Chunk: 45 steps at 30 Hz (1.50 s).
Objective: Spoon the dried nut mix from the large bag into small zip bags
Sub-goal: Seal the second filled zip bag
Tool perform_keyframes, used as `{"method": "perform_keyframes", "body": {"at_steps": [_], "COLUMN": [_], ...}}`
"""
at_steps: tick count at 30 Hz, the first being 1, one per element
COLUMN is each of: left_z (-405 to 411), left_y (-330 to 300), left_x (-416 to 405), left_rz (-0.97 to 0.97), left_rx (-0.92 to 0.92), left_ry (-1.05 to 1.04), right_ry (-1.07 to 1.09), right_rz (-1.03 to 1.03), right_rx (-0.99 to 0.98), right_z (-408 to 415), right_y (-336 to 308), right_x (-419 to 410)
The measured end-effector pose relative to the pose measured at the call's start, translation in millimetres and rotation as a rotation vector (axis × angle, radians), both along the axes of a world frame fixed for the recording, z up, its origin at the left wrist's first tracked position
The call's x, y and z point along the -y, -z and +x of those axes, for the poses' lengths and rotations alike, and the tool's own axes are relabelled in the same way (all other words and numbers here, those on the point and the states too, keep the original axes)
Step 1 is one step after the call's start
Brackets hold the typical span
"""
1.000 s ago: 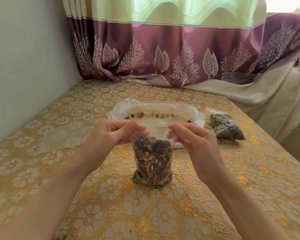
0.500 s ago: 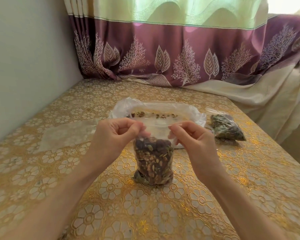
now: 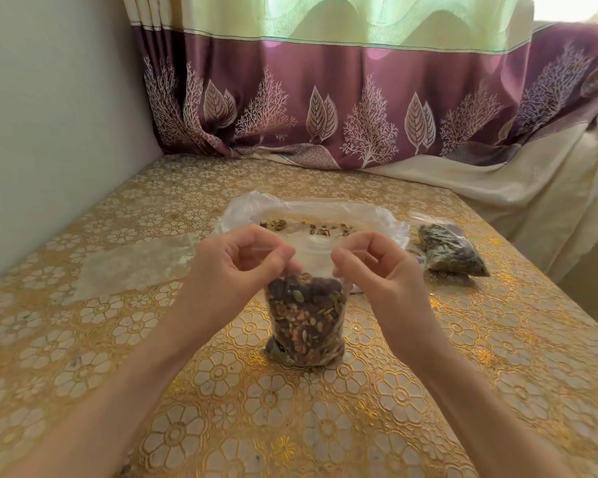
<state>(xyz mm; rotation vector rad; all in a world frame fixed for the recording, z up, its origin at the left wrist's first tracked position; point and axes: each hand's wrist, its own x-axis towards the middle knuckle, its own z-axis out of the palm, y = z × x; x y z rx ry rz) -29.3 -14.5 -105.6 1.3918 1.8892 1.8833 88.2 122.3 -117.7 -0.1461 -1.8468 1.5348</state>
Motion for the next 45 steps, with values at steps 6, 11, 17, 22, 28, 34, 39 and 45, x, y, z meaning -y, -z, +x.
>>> {"method": "perform_keyframes", "body": {"at_steps": [6,11,17,22,28,34,39,45], "left_z": [0.6,1.1,5.8,8.6,9.8,14.8,17.0,18.5], "left_y": [-2.7,-2.6,-3.5,-4.5,-4.6,-7.6,-8.7,-7.9], "left_x": [1.1,1.9,-0.8,0.3,0.3,-0.4,-0.6,-2.3], "left_rz": [-0.008,-0.025,-0.004,0.006,-0.019,-0.039,-0.040,-0.028], "left_rx": [-0.056,-0.078,-0.112,-0.117,-0.138,-0.168,-0.194,-0.231], "left_ry": [-0.014,-0.011,-0.019,-0.022,-0.027,-0.016,-0.042,-0.077], "right_ry": [0.033,0.057,0.081,0.089,0.132,0.094,0.094,0.137], "right_rz": [0.019,0.053,0.215,0.204,0.247,0.269,0.277,0.315], "right_rx": [-0.002,0.006,0.012,-0.004,-0.024,0.000,-0.020,-0.026], "right_z": [1.0,0.7,1.3,0.9,1.3,0.7,-0.4,-1.4], "right_y": [-2.0,-3.4,-5.8,-5.7,-5.5,-8.0,-8.6,-9.4], "right_x": [1.4,5.0,8.7,9.5,12.2,14.5,17.1,19.1]}}
